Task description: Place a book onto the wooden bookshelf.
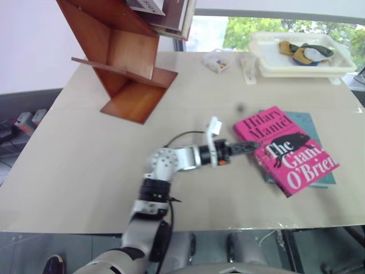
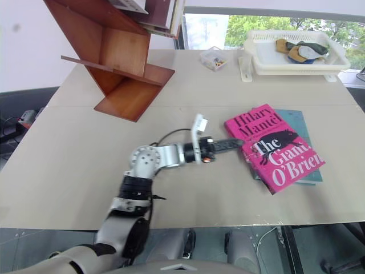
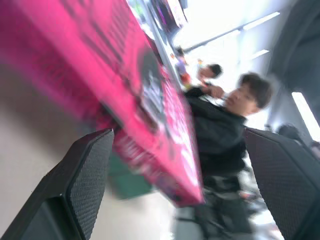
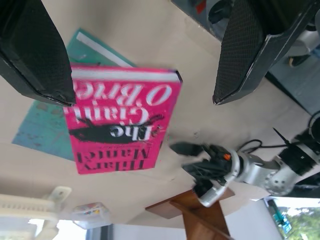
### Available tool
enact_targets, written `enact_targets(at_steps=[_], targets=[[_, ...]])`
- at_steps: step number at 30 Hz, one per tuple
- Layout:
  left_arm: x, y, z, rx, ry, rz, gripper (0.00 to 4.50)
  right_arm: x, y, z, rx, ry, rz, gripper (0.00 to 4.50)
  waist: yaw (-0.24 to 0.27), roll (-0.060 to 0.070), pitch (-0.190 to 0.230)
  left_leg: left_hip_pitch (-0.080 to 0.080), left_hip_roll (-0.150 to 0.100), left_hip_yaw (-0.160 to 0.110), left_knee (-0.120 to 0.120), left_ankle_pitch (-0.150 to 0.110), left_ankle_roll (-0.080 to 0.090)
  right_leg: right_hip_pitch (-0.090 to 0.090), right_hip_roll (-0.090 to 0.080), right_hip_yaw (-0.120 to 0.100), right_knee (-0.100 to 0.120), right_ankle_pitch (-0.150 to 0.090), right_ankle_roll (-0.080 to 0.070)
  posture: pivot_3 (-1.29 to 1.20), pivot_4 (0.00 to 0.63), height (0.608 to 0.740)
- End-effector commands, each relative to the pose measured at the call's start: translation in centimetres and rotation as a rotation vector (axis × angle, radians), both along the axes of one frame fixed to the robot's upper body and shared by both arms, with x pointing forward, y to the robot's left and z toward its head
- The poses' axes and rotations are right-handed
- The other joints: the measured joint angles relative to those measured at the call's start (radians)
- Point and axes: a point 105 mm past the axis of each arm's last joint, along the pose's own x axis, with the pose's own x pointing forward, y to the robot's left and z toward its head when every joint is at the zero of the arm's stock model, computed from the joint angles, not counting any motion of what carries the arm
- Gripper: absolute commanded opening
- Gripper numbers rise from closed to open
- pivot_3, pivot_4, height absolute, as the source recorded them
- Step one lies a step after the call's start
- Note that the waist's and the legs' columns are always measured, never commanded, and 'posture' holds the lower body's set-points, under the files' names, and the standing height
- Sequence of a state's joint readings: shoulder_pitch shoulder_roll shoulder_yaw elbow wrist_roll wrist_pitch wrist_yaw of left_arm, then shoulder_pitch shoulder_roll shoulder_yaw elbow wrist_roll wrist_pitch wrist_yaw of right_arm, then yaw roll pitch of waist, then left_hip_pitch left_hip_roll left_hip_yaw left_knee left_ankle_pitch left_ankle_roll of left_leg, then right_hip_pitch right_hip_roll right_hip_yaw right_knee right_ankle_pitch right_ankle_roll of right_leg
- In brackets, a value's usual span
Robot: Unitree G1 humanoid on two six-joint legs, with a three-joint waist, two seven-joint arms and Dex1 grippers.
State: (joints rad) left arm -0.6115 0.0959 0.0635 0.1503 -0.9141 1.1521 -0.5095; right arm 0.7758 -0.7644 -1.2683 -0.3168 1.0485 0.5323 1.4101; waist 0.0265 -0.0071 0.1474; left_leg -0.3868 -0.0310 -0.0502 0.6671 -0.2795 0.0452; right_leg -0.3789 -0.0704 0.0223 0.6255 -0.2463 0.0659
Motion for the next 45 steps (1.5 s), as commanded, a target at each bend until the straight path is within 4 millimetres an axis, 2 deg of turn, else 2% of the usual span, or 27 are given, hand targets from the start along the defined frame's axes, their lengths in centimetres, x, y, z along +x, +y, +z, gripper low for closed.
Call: enact_targets(at_steps=[1, 6, 10, 13, 17, 22, 27, 31, 35, 39, 45], targets=[[0.0, 0.9, -0.1, -0.011, 0.01, 0.023, 4.38, 0.4, 0.3, 0.2, -0.015, -0.028, 0.014, 4.5, 0.002, 0.0, 0.0, 0.0, -0.001, 0.0, 0.001, 0.0, 0.0, 0.0, -0.001, 0.0, 0.0, 0.0, 0.0, 0.0, 0.15, 0.74], [-1.4, 2.0, -0.4, 0.021, -0.042, 0.007, 4.38, 1.4, 0.2, -0.2, -0.024, -0.036, 0.016, 4.5, 0.012, -0.001, 0.0, -0.002, -0.001, 0.0, 0.002, 0.0, 0.001, -0.001, -0.002, 0.0, -0.001, 0.001, 0.001, 0.0, 0.15, 0.74], [-2.8, 3.0, -0.7, 0.19, -0.385, 0.001, 4.38, 2.3, 0.3, -0.8, -0.024, -0.042, 0.023, 4.5, 0.009, 0.002, -0.001, -0.005, 0.0, 0.0, -0.001, 0.002, -0.004, -0.006, -0.001, 0.001, 0.0, 0.001, 0.0, 0.0, 0.15, 0.74], [-2.1, 4.1, -0.5, 0.317, -0.681, 0.09, 4.38, 3.9, -0.6, -2.1, -0.058, -0.007, -0.061, 4.5, 0.014, 0.003, -0.002, -0.006, 0.0, 0.001, -0.002, 0.003, -0.005, -0.007, -0.002, 0.002, -0.001, 0.0, -0.002, 0.0, 0.15, 0.74], [-0.7, 6.2, 1.7, 0.339, -0.901, 0.239, 4.38, 6.7, -2.0, -3.7, -0.132, -0.02, -0.207, 4.5, 0.017, 0.003, -0.002, -0.008, -0.001, 0.001, 0.0, -0.001, -0.005, -0.008, -0.003, 0.002, -0.002, -0.001, -0.004, 0.0, 0.15, 0.74], [-1.7, 8.4, 3.1, 0.376, -1.084, 0.187, 4.38, 10.2, -3.6, -5.5, -0.218, -0.023, -0.387, 4.5, 0.012, 0.004, -0.002, -0.008, -0.001, 0.001, 0.0, 0.001, -0.001, -0.009, -0.002, 0.002, -0.002, 0.0, -0.002, 0.0, 0.15, 0.74], [-2.2, 10.3, 3.8, 0.411, -1.131, 0.105, 4.38, 12.7, -5.6, -7.7, -0.306, 0.052, -0.563, 4.5, 0.012, 0.005, -0.003, -0.009, -0.001, 0.001, -0.001, 0.003, -0.004, -0.01, -0.001, 0.001, -0.001, 0.001, 0.0, 0.0, 0.15, 0.74], [-2.4, 12.4, 5.4, 0.395, -1.107, 0.09, 4.38, 15.5, -5.7, -7.9, -0.302, -0.001, -0.667, 4.5, 0.005, 0.005, -0.003, -0.009, -0.001, 0.002, 0.0, 0.003, -0.004, -0.01, -0.001, 0.0, 0.0, 0.001, 0.0, 0.0, 0.15, 0.74], [-3.6, 13.7, 6.5, 0.335, -1.082, 0.038, 4.38, 17.8, -6.1, -7.5, -0.305, -0.023, -0.779, 4.5, -0.011, 0.006, -0.003, -0.008, -0.001, 0.001, 0.0, 0.004, -0.004, -0.01, 0.0, -0.003, 0.002, 0.001, 0.0, 0.0, 0.15, 0.74], [-4.4, 14.5, 7.1, 0.323, -1.107, -0.008, 4.38, 19.5, -5.8, -7.9, -0.304, 0.008, -0.796, 4.5, -0.016, 0.006, -0.003, -0.008, -0.001, 0.002, 0.001, 0.004, -0.004, -0.01, 0.004, -0.003, 0.002, 0.001, 0.001, 0.0, 0.15, 0.74], [-4.4, 15.7, 7.4, 0.364, -1.166, -0.011, 4.38, 21.1, -5.8, -9.3, -0.334, 0.054, -0.805, 4.5, -0.014, 0.006, -0.003, -0.008, -0.001, 0.002, 0.001, 0.004, -0.004, -0.01, 0.005, -0.003, 0.002, 0.001, 0.001, 0.0, 0.15, 0.74]])
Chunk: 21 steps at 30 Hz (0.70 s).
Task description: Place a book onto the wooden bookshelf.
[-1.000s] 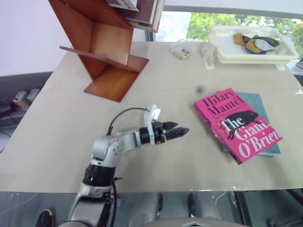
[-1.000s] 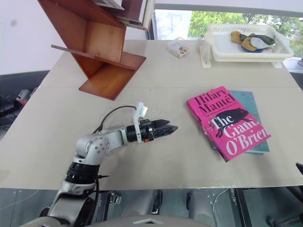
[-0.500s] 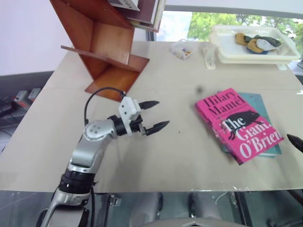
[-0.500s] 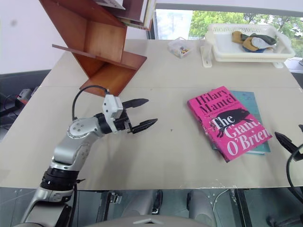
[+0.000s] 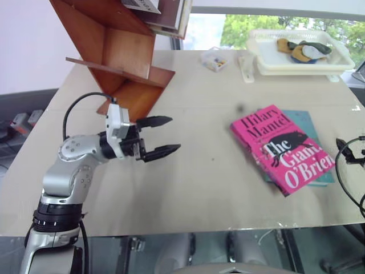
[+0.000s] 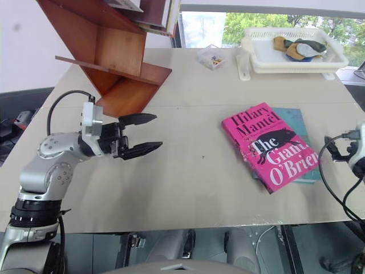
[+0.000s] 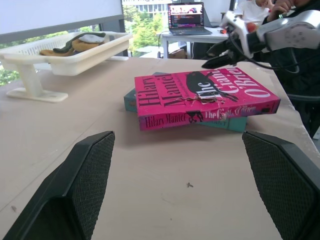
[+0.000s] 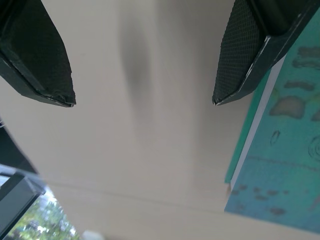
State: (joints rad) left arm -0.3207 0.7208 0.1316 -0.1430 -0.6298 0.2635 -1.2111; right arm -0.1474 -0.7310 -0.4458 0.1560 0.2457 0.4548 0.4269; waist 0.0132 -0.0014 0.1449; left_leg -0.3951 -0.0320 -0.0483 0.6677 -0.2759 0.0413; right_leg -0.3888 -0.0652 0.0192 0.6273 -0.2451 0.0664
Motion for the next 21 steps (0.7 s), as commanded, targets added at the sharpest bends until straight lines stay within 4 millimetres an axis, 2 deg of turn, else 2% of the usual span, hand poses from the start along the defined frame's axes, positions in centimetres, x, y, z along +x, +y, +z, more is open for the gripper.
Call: enact_targets(at_steps=[1, 4, 8, 13, 21], targets=[[-0.5, 1.1, 1.1, 0.029, -0.066, -0.004, 4.38, 0.9, -0.5, 0.2, -0.013, -0.007, -0.026, 4.5, 0.0, 0.0, 0.0, 0.0, 0.0, 0.0, 0.0, 0.0, 0.0, 0.0, 0.0, 0.0, 0.0, 0.0, 0.0, 0.0, 0.15, 0.74], [-1.0, 1.4, 0.4, 0.07, -0.031, -0.027, 4.38, 1.9, -0.3, -0.2, 0.01, 0.001, -0.03, 4.5, -0.002, 0.0, 0.0, 0.0, 0.0, 0.0, 0.0, 0.0, 0.0, 0.0, 0.0, 0.0, 0.0, 0.0, 0.0, 0.0, 0.15, 0.74], [-1.2, 0.9, 0.2, 0.063, -0.045, -0.025, 4.38, 3.2, 1.1, -0.5, 0.044, 0.016, 0.028, 4.5, -0.025, 0.001, 0.0, 0.001, 0.0, 0.001, 0.0, 0.0, 0.0, 0.0, 0.001, 0.001, 0.001, 0.0, 0.0, 0.0, 0.15, 0.74], [-1.2, 0.9, 0.0, 0.063, -0.046, -0.008, 4.38, 3.9, 2.1, -0.9, 0.101, 0.079, 0.08, 4.5, -0.025, 0.001, 0.0, 0.001, 0.001, 0.001, 0.0, 0.0, 0.0, 0.0, 0.001, 0.001, 0.001, 0.0, 0.0, 0.0, 0.15, 0.74], [-0.9, 0.7, -0.3, 0.064, -0.047, 0.011, 4.38, 5.4, 3.7, -0.5, 0.116, 0.079, 0.111, 4.5, -0.026, 0.001, 0.0, 0.001, 0.001, 0.001, 0.0, 0.0, 0.0, 0.0, 0.001, 0.002, 0.001, 0.0, 0.0, 0.0, 0.15, 0.74]])
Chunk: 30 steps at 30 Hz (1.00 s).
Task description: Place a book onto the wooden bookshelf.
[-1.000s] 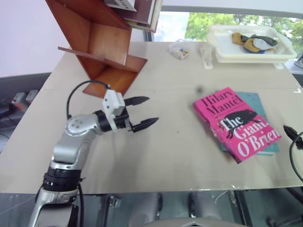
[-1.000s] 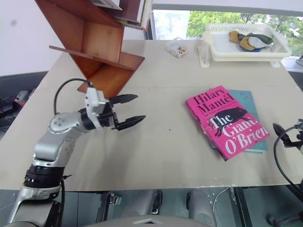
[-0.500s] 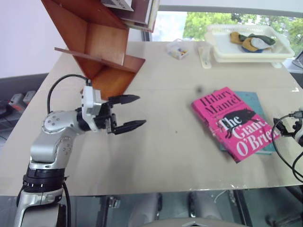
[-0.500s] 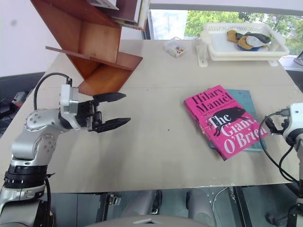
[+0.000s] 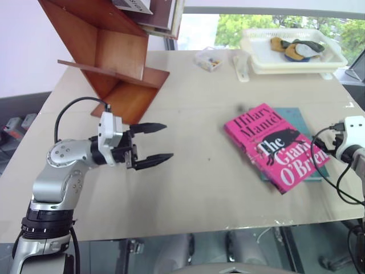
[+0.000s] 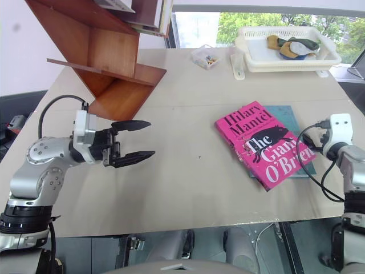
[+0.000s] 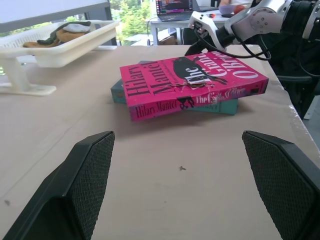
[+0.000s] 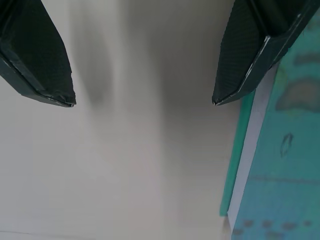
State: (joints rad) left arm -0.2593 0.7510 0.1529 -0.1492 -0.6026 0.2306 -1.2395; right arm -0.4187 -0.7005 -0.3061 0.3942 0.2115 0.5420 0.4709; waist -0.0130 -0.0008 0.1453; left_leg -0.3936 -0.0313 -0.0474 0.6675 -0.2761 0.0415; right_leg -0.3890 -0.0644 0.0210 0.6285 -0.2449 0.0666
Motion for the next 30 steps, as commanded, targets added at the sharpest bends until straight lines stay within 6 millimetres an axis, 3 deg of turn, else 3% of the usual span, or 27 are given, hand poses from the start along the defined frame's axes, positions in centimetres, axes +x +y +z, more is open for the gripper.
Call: enact_targets(at_steps=[1, 13, 24, 28, 30], targets=[[-0.2, -0.4, 0.7, 0.01, -0.054, -0.008, 4.38, 0.7, 1.1, 0.7, -0.004, -0.017, 0.052, 4.5, 0.0, 0.0, 0.0, 0.0, 0.0, 0.0, 0.0, 0.0, 0.0, 0.0, 0.0, 0.0, 0.0, 0.0, 0.0, 0.0, 0.15, 0.74], [-0.2, -0.5, 0.6, 0.013, -0.049, 0.004, 4.38, 1.2, 4.9, -0.3, 0.078, 0.064, 0.154, 4.5, -0.002, 0.0, 0.0, 0.0, 0.0, 0.0, 0.0, 0.0, 0.0, 0.0, 0.0, 0.0, 0.0, 0.0, 0.0, 0.0, 0.15, 0.74], [-0.1, -0.6, 0.7, 0.008, -0.043, -0.003, 4.38, 0.3, 8.4, -0.7, 0.124, 0.116, 0.234, 4.5, -0.002, 0.0, 0.0, 0.0, 0.001, 0.001, 0.0, 0.0, 0.0, -0.004, -0.003, 0.002, 0.005, 0.0, 0.0, 0.0, 0.15, 0.74], [-0.1, -0.6, 0.7, 0.005, -0.041, -0.005, 4.38, -0.2, 9.2, -0.8, 0.139, 0.13, 0.26, 4.5, -0.002, 0.0, 0.0, 0.0, 0.001, 0.001, 0.0, -0.001, 0.001, -0.004, -0.001, 0.002, 0.005, 0.0, 0.0, 0.0, 0.15, 0.74], [0.0, -0.6, 0.7, 0.001, -0.04, -0.007, 4.38, -0.2, 8.6, -0.5, 0.122, 0.115, 0.246, 4.5, -0.002, 0.0, 0.0, 0.0, 0.001, 0.001, 0.0, -0.001, 0.002, -0.004, 0.0, 0.002, 0.006, 0.0, 0.0, 0.0, 0.15, 0.74]])
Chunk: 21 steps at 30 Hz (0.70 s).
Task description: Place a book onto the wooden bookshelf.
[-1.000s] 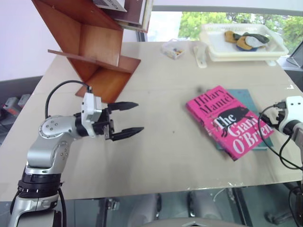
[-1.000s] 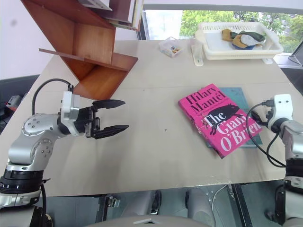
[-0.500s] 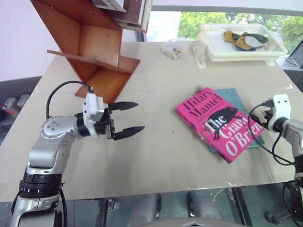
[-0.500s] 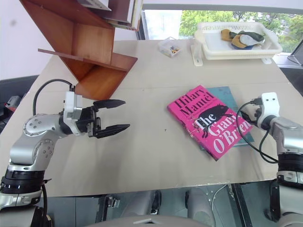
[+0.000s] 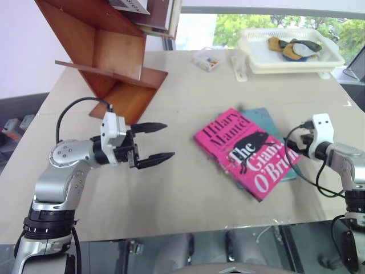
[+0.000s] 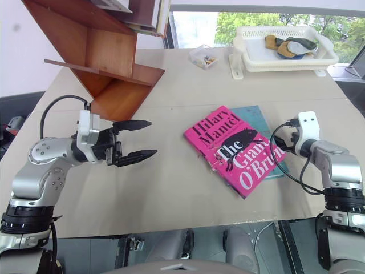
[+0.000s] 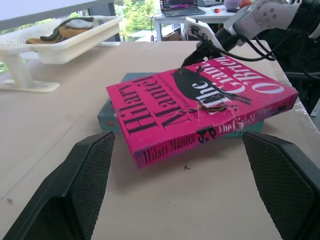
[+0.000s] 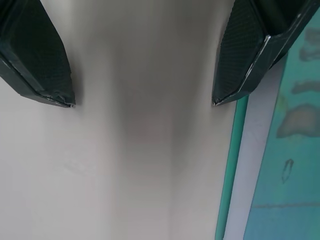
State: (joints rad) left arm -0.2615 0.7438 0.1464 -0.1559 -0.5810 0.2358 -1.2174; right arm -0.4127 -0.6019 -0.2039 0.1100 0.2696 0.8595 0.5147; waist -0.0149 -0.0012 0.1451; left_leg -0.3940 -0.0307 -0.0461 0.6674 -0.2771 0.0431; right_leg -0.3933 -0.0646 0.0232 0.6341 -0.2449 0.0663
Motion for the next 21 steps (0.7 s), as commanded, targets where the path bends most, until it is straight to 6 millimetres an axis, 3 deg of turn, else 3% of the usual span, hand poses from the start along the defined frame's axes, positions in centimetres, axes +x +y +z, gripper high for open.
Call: enact_targets(at_steps=[1, 6, 13, 16, 21], targets=[[-0.3, -0.5, 0.9, -0.013, -0.035, -0.029, 4.38, -0.2, -0.2, 0.6, -0.006, -0.027, 0.007, 4.5, 0.0, 0.0, 0.0, 0.0, 0.0, 0.0, 0.0, 0.0, 0.0, 0.0, 0.0, 0.0, 0.0, 0.0, 0.0, 0.0, 0.15, 0.74], [-0.9, -1.5, 0.3, -0.175, 0.1, -0.005, 4.38, -0.9, -4.5, 3.9, -0.093, -0.159, -0.088, 4.5, 0.006, 0.0, 0.0, -0.001, -0.001, 0.0, 0.0, -0.001, 0.002, 0.0, -0.001, 0.0, 0.0, 0.0, 0.0, 0.0, 0.15, 0.74], [-0.7, -1.7, -1.0, -0.435, 0.396, 0.14, 4.38, -4.3, -9.1, 7.8, -0.204, -0.267, -0.171, 4.5, 0.007, 0.0, 0.0, -0.002, -0.001, 0.0, 0.001, 0.0, 0.0, -0.001, -0.004, 0.0, 0.0, 0.0, 0.0, 0.0, 0.15, 0.74], [-0.3, -2.2, -2.4, -0.48, 0.545, 0.22, 4.38, -6.0, -8.8, 9.4, -0.198, -0.35, -0.102, 4.5, 0.007, 0.0, 0.0, -0.001, -0.001, 0.0, 0.001, -0.001, 0.002, -0.001, -0.004, 0.0, 0.003, 0.0, 0.0, 0.0, 0.15, 0.74], [-0.6, -4.4, -5.5, -0.503, 0.849, 0.302, 4.38, -10.6, -5.0, 10.8, -0.036, -0.381, 0.181, 4.5, 0.009, -0.001, 0.0, 0.001, 0.0, -0.001, 0.003, -0.001, 0.002, 0.002, -0.004, 0.0, 0.005, 0.0, 0.0, 0.0, 0.15, 0.74]])
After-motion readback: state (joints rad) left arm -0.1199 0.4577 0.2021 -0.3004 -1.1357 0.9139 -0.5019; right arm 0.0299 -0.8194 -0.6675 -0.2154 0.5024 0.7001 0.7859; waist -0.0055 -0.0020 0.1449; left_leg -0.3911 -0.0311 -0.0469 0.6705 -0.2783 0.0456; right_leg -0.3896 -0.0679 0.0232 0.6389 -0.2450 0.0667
